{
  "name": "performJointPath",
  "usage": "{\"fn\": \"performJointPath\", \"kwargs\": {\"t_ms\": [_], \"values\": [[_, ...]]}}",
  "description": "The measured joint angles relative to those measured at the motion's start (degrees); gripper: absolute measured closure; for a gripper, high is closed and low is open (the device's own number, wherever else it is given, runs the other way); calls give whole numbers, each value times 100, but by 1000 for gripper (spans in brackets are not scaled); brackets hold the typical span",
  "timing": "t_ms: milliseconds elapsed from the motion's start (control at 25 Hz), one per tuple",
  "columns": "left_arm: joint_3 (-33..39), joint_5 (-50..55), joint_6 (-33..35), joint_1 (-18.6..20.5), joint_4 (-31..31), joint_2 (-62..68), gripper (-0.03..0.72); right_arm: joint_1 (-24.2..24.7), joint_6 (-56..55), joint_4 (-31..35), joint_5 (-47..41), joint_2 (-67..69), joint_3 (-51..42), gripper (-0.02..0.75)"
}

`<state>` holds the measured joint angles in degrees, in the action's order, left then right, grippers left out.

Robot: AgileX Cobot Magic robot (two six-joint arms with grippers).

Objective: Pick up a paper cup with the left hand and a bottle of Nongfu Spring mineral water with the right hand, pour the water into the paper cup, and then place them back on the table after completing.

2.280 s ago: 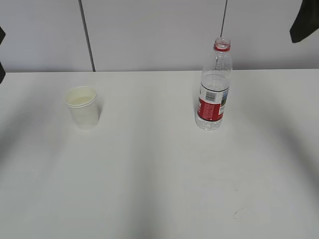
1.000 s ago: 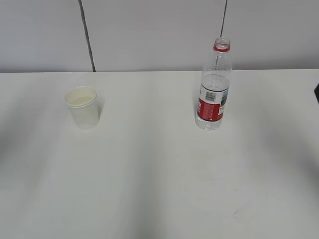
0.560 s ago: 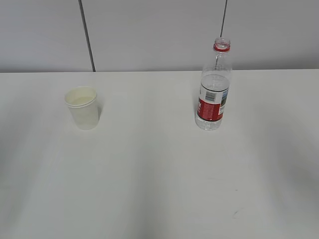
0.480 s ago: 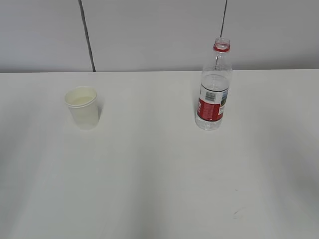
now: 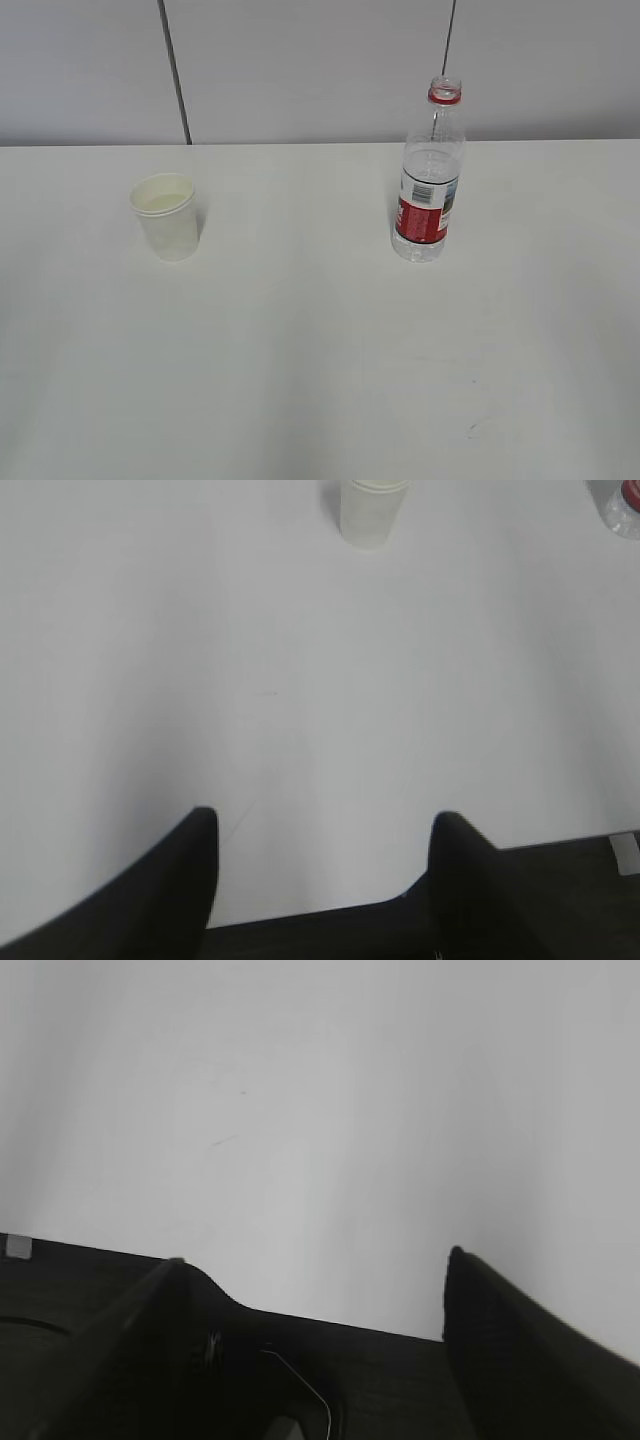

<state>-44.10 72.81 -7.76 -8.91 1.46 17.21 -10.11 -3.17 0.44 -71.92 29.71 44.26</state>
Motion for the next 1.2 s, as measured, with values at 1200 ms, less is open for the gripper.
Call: {"fn": "performJointPath", "kwargs": {"t_ms": [1200], "values": [[1290, -737, 34, -23, 3, -1749, 274, 0, 484, -115, 645, -2881, -1570, 164]]}}
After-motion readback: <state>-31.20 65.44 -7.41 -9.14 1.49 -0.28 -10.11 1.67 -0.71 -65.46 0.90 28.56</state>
